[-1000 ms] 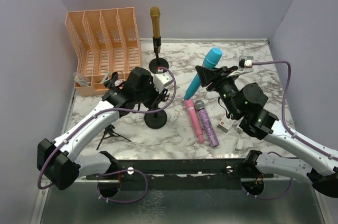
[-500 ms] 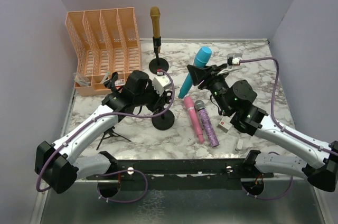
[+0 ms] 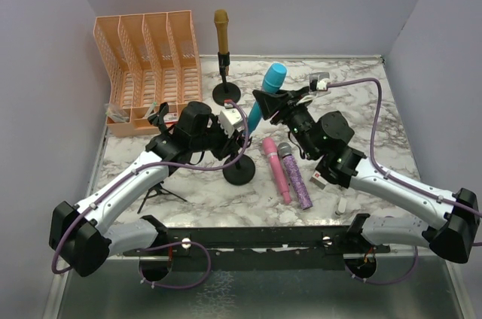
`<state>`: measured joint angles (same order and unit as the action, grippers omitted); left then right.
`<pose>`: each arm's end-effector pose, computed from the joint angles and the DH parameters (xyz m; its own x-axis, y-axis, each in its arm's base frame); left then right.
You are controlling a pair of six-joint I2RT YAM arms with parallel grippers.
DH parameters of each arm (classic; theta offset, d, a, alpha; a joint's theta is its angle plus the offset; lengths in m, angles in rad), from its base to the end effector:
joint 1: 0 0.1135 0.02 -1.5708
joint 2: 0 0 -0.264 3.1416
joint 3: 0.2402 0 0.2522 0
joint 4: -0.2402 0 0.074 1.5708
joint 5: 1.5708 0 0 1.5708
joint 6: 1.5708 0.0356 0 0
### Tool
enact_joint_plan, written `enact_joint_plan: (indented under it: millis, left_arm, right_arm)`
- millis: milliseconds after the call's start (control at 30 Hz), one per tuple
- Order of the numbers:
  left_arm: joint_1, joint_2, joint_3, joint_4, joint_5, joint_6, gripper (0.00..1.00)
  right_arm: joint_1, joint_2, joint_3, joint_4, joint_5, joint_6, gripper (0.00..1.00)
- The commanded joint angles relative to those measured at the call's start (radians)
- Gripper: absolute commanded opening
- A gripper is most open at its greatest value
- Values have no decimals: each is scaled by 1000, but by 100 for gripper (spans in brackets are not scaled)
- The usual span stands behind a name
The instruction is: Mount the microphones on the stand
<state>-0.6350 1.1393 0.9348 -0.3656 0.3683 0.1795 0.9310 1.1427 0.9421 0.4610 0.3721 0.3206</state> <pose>0.1952 -0.1597 0.3044 -0.2852 0.4170 -0.8630 0.8622 0.5049 -0.0409 0.1692 0.2056 0.3913 -0.0235 0.4601 -0.8875 -0.5586 0.7302 0.3934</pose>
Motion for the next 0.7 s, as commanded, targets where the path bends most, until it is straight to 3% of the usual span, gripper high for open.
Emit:
enact_joint_plan:
  millis: [0,333,667]
  left_arm:
    - [-2,-2,9,94,56,-12,0]
    - [-2,-25,-3,125,43,-51,0]
    - [-2,-41,-33,196,52,-91,0]
  right_arm:
    - [4,29,-19,109,-20,-38,1]
    - [4,8,-121,136,-54,-54,1]
    - [4,9,-258,234,-193,-184,1]
